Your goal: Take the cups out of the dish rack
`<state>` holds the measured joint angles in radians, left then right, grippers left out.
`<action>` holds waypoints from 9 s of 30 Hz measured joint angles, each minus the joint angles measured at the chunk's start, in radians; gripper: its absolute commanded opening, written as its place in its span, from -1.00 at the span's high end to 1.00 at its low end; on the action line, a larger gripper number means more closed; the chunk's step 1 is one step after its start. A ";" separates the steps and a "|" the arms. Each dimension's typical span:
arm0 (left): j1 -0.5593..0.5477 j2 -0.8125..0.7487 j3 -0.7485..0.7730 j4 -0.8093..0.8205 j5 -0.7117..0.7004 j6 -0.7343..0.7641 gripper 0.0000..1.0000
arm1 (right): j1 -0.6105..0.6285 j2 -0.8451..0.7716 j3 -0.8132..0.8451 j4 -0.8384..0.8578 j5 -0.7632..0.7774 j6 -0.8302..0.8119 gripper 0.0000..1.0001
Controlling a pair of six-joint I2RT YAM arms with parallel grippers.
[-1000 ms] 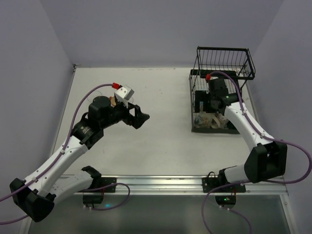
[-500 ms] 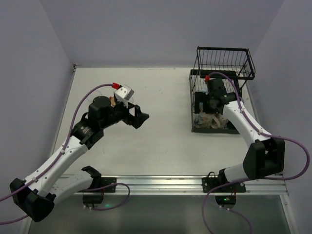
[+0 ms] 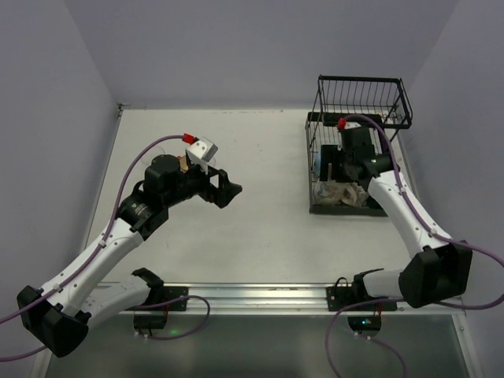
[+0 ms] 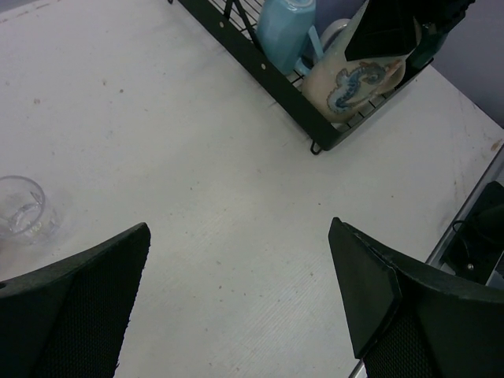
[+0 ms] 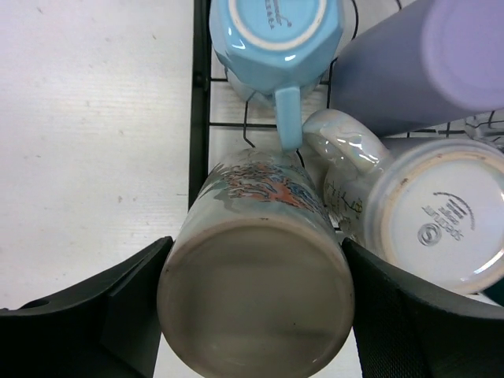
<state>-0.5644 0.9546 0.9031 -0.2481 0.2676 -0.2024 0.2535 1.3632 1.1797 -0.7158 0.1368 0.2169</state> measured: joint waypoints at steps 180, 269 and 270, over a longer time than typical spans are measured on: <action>-0.352 -0.139 -0.027 -0.034 -0.266 -0.011 -1.00 | -0.319 -0.071 -0.106 0.122 -0.192 -0.262 -0.98; -0.250 0.619 -0.027 1.056 0.106 -0.557 -0.98 | -0.177 -0.694 -0.550 0.820 -0.645 0.645 0.35; -0.250 0.618 -0.025 1.077 0.125 -0.565 -0.96 | -0.177 -0.692 -0.554 0.833 -0.657 0.659 0.34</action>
<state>-0.8146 1.5726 0.8783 0.8284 0.3923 -0.7673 0.0765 0.6708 0.6262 0.1169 -0.5201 0.8757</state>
